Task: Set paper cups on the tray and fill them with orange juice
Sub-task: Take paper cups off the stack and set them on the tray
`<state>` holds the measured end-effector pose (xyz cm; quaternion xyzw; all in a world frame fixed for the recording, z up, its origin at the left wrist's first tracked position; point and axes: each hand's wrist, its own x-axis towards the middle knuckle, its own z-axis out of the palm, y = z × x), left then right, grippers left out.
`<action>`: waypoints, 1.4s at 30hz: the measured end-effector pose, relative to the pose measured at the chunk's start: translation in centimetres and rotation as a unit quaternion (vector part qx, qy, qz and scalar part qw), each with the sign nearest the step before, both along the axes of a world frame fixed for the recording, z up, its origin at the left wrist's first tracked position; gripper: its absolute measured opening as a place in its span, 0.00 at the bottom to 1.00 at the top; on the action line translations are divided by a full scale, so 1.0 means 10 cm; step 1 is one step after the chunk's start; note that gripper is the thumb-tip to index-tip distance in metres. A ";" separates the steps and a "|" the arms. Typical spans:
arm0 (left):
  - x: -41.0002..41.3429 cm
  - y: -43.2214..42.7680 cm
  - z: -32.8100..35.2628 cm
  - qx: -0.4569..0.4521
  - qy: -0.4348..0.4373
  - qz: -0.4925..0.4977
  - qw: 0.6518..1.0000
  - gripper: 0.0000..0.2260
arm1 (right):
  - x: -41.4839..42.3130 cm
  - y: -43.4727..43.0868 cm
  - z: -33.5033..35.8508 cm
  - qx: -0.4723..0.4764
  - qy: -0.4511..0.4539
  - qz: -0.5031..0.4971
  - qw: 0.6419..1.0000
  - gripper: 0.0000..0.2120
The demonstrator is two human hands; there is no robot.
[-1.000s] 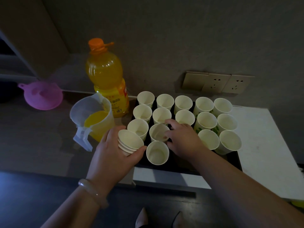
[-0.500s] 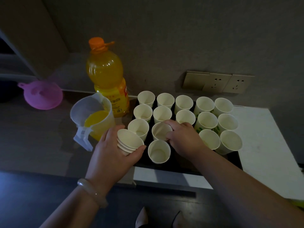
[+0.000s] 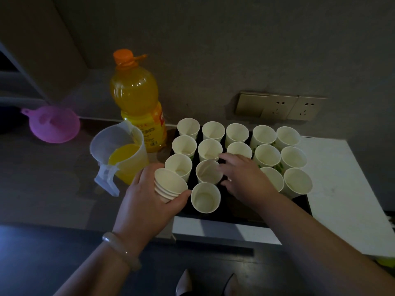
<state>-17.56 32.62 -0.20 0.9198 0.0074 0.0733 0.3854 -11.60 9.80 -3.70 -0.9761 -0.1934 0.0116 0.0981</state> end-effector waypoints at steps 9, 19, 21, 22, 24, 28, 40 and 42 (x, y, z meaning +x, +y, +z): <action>0.11 -0.43 0.06 0.018 0.011 -0.088 0.996 0.34 | -0.41 0.13 0.52 0.300 0.001 0.016 0.954 0.14; 0.14 -0.56 0.03 0.019 0.022 -0.102 0.994 0.33 | -0.47 0.11 0.52 0.303 0.072 0.027 0.950 0.11; 0.15 -0.57 0.01 0.014 0.019 -0.096 0.995 0.30 | -0.49 0.12 0.50 0.304 0.016 0.034 0.952 0.11; 0.16 -0.57 0.00 0.010 0.020 -0.092 0.996 0.28 | -0.50 0.14 0.49 0.304 -0.018 0.035 0.952 0.11; 0.19 -0.58 -0.01 0.003 0.022 -0.083 0.996 0.27 | -0.53 0.17 0.48 0.301 -0.073 0.027 0.951 0.11; 0.24 -0.60 0.03 0.004 0.002 -0.077 0.997 0.30 | -0.57 0.21 0.50 0.318 -0.128 0.000 0.939 0.09; 0.24 -0.44 0.01 -0.011 -0.016 -0.019 1.000 0.31 | -0.48 -0.35 0.61 0.278 -0.209 -0.102 0.932 0.09; 0.26 -0.42 0.03 -0.012 -0.028 -0.008 0.999 0.32 | -0.57 -0.44 0.52 0.263 -0.193 -0.081 0.942 0.09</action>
